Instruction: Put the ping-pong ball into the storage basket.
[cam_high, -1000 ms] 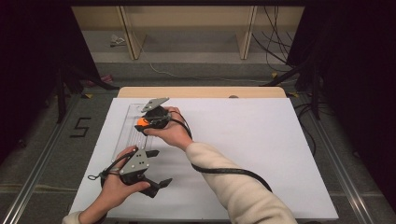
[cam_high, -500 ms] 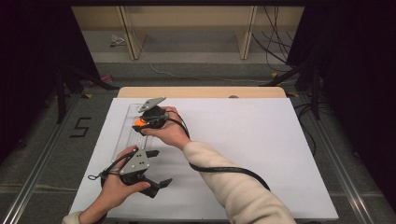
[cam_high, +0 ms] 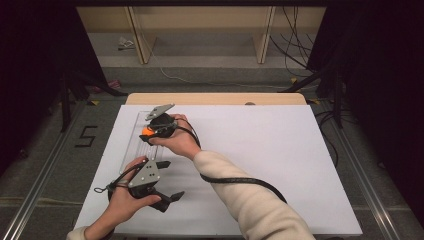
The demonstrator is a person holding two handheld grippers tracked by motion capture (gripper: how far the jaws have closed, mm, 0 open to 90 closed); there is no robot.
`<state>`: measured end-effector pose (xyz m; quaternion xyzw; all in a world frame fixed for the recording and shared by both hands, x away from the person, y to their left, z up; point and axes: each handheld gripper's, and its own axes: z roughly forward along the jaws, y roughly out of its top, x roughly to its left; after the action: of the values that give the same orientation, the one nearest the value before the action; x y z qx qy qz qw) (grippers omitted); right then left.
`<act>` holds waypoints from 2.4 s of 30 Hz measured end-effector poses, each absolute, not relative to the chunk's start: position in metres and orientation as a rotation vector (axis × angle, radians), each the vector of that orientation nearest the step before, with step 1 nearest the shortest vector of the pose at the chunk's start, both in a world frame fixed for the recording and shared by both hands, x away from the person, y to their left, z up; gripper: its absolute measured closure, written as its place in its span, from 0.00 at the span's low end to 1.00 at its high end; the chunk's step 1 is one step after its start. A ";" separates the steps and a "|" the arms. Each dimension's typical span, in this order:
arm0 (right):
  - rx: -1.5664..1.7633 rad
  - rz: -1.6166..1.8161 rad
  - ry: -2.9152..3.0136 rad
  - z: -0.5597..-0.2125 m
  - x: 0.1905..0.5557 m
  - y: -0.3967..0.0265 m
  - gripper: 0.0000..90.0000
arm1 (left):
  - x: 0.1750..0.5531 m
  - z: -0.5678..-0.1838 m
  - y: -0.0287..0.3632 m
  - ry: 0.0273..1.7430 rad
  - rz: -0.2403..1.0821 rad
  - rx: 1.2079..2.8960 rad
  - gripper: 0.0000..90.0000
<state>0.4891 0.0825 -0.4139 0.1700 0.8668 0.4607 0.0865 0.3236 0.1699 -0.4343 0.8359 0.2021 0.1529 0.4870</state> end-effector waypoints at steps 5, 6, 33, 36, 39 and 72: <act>0.503 1.370 2.587 -0.415 0.490 0.086 0.57 | 0.323 -0.434 0.170 0.491 0.373 2.034 0.00; 0.502 1.370 2.589 -0.416 0.490 0.086 0.57 | 0.323 -0.434 0.170 0.491 0.372 2.034 0.00; 0.507 1.350 2.613 -0.422 0.494 0.095 0.57 | 0.323 -0.435 0.170 0.488 0.370 2.036 0.00; 0.506 1.346 2.618 -0.423 0.495 0.095 0.57 | 0.323 -0.435 0.170 0.487 0.369 2.036 0.00; 0.507 1.342 2.620 -0.424 0.495 0.096 0.57 | 0.323 -0.435 0.170 0.486 0.369 2.036 0.00; 0.509 1.292 2.670 -0.436 0.499 0.100 0.57 | 0.323 -0.435 0.169 0.482 0.366 2.039 0.00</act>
<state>0.4991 0.0997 -0.4358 0.1689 0.8852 0.4283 0.0661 0.3233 0.1693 -0.4348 0.8380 0.1981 0.1504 0.4857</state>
